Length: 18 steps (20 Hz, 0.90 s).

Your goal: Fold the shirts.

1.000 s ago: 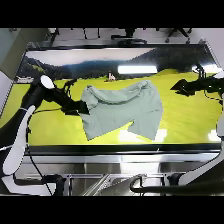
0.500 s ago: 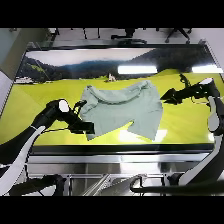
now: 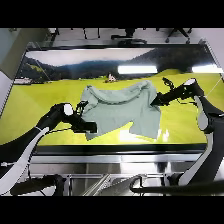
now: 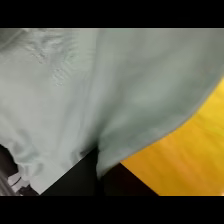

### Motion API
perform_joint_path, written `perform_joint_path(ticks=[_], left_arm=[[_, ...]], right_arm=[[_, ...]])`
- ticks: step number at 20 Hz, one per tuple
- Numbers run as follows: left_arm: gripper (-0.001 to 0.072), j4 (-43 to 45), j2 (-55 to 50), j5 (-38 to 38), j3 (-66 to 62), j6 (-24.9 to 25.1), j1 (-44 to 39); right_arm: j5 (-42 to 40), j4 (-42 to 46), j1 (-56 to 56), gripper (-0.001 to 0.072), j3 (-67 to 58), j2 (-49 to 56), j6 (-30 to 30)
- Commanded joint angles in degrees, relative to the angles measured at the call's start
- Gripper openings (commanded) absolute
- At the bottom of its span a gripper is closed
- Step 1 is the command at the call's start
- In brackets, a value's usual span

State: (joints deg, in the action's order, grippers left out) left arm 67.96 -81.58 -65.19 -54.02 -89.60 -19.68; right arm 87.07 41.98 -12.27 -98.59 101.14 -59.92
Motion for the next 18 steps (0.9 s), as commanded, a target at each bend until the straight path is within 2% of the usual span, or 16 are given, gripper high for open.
perform_joint_path(ticks=[1, 2, 5, 6, 7, 8, 10, 14, 15, 16, 17, 18], left_arm=[[0.0683, 0.0, -3.4, -0.9, 0.0, -1.0, 0.0], [0.0602, 0.1, -3.8, -1.6, 0.0, -1.0, 0.0], [0.0588, 0.1, -2.3, 0.0, 0.0, -1.0, 0.9], [0.0550, 0.0, -1.5, 1.1, 0.0, -1.0, 1.2], [0.0231, 0.1, -0.7, 2.0, 0.0, -0.6, 1.3], [0.0017, 0.1, 0.0, 2.8, 0.0, 1.2, 1.4], [0.0015, 0.0, 1.5, 2.8, -1.3, 1.5, 2.3], [0.0019, 0.0, 6.5, -4.5, -8.2, 2.1, 8.6], [0.0100, 0.0, 8.0, -5.8, -8.3, 2.1, 10.7], [0.0508, -0.2, 9.2, -6.9, -7.5, 2.1, 12.7], [0.0687, -0.5, 10.1, -7.3, -5.9, 1.5, 14.3], [0.0687, -0.9, 10.6, -7.0, -3.7, 1.0, 15.5]], right_arm=[[2.5, -5.8, 0.3, 0.0020, -0.1, -0.2, 0.8], [3.0, -5.8, 0.3, 0.0020, -0.1, -0.2, 0.8], [2.8, -5.8, 0.1, 0.0020, -0.1, -0.2, 0.8], [2.5, -5.8, 0.0, 0.0020, -0.1, -0.2, 0.8], [2.3, -5.8, 0.0, 0.0020, -0.1, -0.2, 0.8], [2.3, -5.8, 0.0, 0.0020, -0.1, -0.2, 0.8], [2.4, -5.8, -0.1, 0.0020, -0.1, -0.2, 0.8], [2.6, -5.8, -0.7, 0.0020, -0.1, -0.2, 0.8], [2.6, -5.8, -0.9, 0.0020, -0.1, -0.2, 0.8], [2.5, -5.8, -0.9, 0.0020, -0.1, -0.2, 0.8], [2.5, -5.8, -0.9, 0.0020, -0.1, -0.2, 0.8], [2.4, -5.8, -0.9, 0.0020, -0.1, -0.2, 0.8]])
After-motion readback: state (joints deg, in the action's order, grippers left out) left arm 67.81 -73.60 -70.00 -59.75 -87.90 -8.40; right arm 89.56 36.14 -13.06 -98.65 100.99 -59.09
